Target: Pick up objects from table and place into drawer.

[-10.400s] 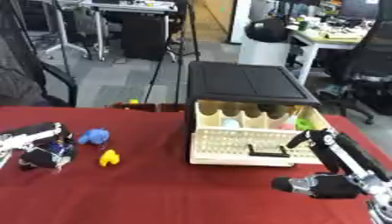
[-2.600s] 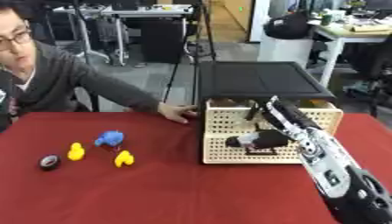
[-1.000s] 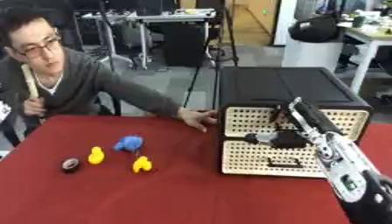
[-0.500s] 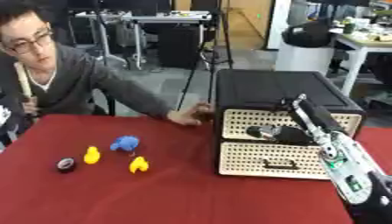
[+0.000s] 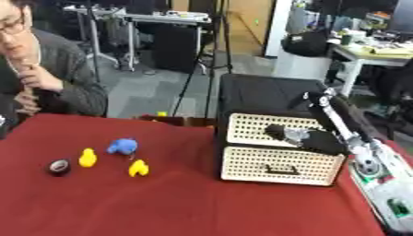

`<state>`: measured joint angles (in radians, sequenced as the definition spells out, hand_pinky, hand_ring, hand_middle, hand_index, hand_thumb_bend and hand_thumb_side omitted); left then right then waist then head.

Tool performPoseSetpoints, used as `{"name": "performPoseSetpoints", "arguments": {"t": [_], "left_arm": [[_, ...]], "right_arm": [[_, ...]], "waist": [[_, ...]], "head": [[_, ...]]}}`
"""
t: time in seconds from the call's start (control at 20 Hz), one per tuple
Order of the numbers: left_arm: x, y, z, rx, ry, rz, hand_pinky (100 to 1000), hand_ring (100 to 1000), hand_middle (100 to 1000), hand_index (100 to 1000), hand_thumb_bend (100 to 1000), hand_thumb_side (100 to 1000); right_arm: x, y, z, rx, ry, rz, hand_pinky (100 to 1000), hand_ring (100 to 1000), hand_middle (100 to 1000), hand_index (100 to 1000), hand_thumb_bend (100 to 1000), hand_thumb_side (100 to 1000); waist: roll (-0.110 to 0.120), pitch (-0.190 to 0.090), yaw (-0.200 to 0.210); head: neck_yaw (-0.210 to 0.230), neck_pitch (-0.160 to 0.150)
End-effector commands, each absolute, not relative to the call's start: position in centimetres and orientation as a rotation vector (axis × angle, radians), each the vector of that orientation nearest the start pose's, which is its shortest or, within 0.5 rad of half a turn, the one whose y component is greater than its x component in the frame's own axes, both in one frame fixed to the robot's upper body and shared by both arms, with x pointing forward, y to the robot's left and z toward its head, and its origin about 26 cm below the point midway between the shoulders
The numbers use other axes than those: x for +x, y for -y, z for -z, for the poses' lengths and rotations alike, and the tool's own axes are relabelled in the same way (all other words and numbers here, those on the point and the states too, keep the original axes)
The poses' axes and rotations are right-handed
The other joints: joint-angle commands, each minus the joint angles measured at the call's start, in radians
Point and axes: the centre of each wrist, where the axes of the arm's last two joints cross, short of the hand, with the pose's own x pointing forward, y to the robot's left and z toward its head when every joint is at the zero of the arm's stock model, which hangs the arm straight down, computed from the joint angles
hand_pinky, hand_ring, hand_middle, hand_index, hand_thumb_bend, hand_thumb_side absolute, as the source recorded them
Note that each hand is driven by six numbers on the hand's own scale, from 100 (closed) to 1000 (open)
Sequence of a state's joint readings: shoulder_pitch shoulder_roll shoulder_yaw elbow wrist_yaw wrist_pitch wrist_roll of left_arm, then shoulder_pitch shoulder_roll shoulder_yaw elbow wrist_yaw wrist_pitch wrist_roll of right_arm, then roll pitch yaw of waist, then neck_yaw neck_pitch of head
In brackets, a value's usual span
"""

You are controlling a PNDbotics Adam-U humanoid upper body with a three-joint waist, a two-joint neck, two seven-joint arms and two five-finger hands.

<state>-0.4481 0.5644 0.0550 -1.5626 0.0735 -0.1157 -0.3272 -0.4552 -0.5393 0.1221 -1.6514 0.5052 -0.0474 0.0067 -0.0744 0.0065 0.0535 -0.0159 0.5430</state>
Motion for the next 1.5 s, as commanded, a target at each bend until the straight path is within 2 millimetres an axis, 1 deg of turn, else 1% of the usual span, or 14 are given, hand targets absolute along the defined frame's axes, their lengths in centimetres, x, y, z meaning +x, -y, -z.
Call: {"name": "performPoseSetpoints", "arguments": {"t": [0.05,0.35,0.45,0.65,0.95,1.05,1.15,1.5], "left_arm": [[35.9,-35.8,-20.5,0.248,2.014,0.759,100,287,413,639,100,500],[34.9,-36.9,-19.4,0.276,1.996,0.723,100,286,413,639,100,499],[34.6,-37.3,-19.0,0.284,1.989,0.717,100,286,413,639,100,497],[34.2,-37.7,-18.3,0.288,1.982,0.714,116,287,414,640,100,496],[33.9,-37.9,-17.9,0.293,1.981,0.715,116,287,414,640,100,496],[33.7,-37.9,-17.3,0.284,1.972,0.722,127,289,415,640,100,489],[33.5,-37.9,-16.7,0.279,1.968,0.732,130,289,415,640,100,488],[33.1,-38.3,-15.6,0.276,1.951,0.739,138,293,417,641,100,486]], "right_arm": [[34.6,29.0,-19.4,-0.820,2.026,-0.944,100,100,100,637,881,871],[32.9,28.7,-17.5,-0.701,2.015,-0.901,100,100,100,636,865,842],[32.5,28.5,-17.1,-0.673,2.015,-0.893,100,100,100,636,861,842],[32.0,28.3,-16.3,-0.638,2.011,-0.869,100,100,100,636,853,840],[31.9,28.0,-16.0,-0.620,2.010,-0.860,100,100,100,636,852,839],[31.8,27.9,-15.6,-0.605,2.011,-0.836,100,100,100,634,839,846],[31.8,27.6,-15.3,-0.589,2.016,-0.822,100,100,100,634,837,847],[31.9,27.1,-14.9,-0.569,2.021,-0.803,100,100,100,634,829,854]], "waist": [[0.004,-0.011,-0.006],[0.006,-0.014,-0.017],[0.008,-0.015,-0.021],[0.011,-0.016,-0.026],[0.012,-0.016,-0.031],[0.014,-0.015,-0.030],[0.015,-0.015,-0.030],[0.016,-0.015,-0.030]], "head": [[0.013,0.011],[0.019,0.026],[0.024,0.031],[0.020,0.042],[0.018,0.046],[0.006,0.059],[0.003,0.066],[-0.007,0.075]]}}
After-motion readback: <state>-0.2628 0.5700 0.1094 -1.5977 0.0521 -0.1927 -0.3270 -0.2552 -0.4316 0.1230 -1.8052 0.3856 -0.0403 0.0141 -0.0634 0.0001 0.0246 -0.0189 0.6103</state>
